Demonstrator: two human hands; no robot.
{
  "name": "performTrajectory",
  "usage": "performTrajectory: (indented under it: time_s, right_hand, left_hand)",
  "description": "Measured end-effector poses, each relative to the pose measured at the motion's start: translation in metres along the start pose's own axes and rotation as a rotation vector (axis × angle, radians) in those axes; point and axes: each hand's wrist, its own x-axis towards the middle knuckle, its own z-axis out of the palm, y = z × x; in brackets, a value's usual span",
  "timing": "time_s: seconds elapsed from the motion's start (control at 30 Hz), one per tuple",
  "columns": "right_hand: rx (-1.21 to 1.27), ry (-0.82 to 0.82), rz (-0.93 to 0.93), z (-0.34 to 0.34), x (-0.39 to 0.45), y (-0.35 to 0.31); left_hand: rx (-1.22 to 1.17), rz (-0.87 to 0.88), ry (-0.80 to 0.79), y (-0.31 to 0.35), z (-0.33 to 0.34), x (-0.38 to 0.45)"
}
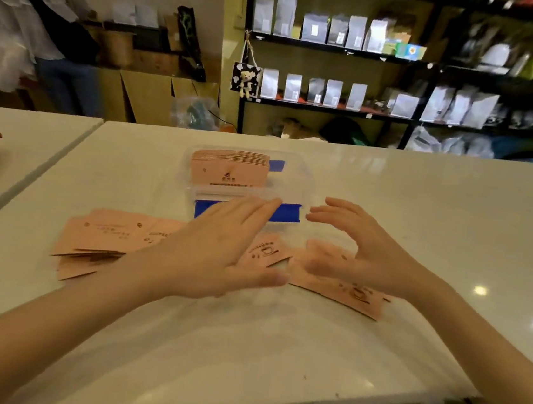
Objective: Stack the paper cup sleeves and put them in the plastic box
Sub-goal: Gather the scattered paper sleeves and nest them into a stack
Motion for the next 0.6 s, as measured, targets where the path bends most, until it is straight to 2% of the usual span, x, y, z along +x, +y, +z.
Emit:
performTrajectory:
  time_s: [0.1,0.3,0.6]
  right_hand:
    - [-0.056,-0.033,0.043,0.000,-0.016,0.019]
    - [-0.146,-0.064,0.081,0.007,-0.032,0.045]
    - [-0.112,0.020,0.048,0.017,-0.035,0.056]
  left_hand:
    - [0.065,-0.059,-0.070,0.008,0.009,0.012]
    - [0.158,-0.103,-0.085,0.001,0.024,0.021]
    - [0.263,-0.178,-0.031,-0.005,0.026,0.023]
